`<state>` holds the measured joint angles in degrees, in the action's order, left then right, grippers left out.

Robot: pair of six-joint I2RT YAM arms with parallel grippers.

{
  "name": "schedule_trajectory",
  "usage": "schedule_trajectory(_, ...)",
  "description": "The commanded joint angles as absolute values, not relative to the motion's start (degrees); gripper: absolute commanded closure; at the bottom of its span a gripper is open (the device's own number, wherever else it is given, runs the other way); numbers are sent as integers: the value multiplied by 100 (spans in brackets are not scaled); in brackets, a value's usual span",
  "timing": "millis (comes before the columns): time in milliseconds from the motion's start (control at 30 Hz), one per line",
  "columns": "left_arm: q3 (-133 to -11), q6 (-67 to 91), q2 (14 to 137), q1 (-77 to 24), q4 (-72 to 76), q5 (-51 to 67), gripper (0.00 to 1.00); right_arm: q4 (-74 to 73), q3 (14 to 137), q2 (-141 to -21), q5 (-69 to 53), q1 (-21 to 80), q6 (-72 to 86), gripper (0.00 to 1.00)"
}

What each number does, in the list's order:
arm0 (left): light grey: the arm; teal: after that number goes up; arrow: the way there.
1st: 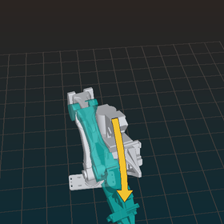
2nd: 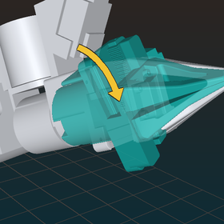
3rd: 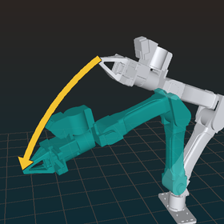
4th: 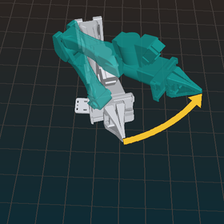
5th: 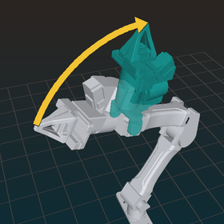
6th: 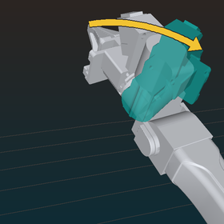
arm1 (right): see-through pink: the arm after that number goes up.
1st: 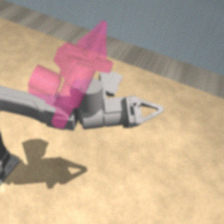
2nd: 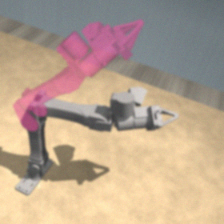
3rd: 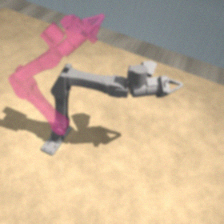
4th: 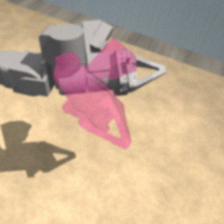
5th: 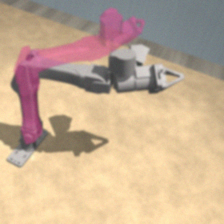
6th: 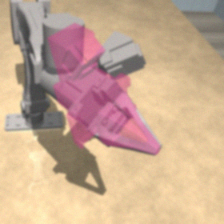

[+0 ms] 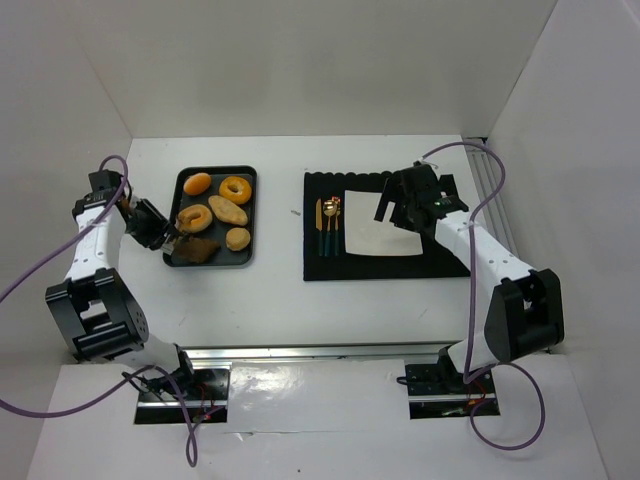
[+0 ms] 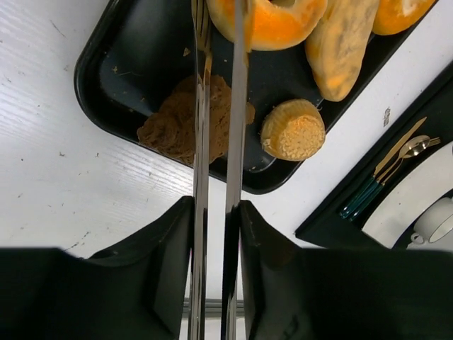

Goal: Place the bread

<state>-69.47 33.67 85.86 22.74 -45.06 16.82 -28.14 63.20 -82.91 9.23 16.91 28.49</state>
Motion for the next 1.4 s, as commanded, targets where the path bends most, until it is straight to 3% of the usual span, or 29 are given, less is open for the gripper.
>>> schedule_trajectory(0,-7005,3437,8394,2294,-4350,1785,62,-2698,6302,-8297,1054,1740,2865,0)
schedule_trajectory(233,-8076,3147,8042,2347,-4878,1747,82,-2882,6494,-8244,1134,1740,2918,0)
schedule_trajectory(367,-8402,2971,7797,1909,-4782,1740,86,-3014,6732,-8121,1212,1740,2918,0)
schedule_trajectory(567,-8551,3189,8217,-14,-3922,2207,86,-3445,7302,-7823,1854,1740,2647,0)
schedule_trajectory(667,-9252,3330,8928,-1620,-3789,1907,86,-3699,7444,-7341,2152,1740,2646,0)
schedule_trajectory(867,-10175,3472,10411,-2864,-3349,1731,86,-3902,7357,-6400,2680,1688,2839,0)
schedule_trajectory(1200,-11118,3551,11777,-3849,-3463,1363,82,-4447,7295,-6064,2953,1635,3023,0)
schedule_trajectory(1267,-11057,3604,11839,-3902,-3515,1283,76,-4500,7295,-6064,2953,1635,3023,0)
schedule_trajectory(1300,-11004,3604,11839,-3955,-3516,1187,66,-4500,7295,-6064,2953,1635,3023,0)
schedule_trajectory(1367,-11004,3551,11839,-3955,-3595,1082,56,-4447,7242,-6012,2901,1635,3023,0)
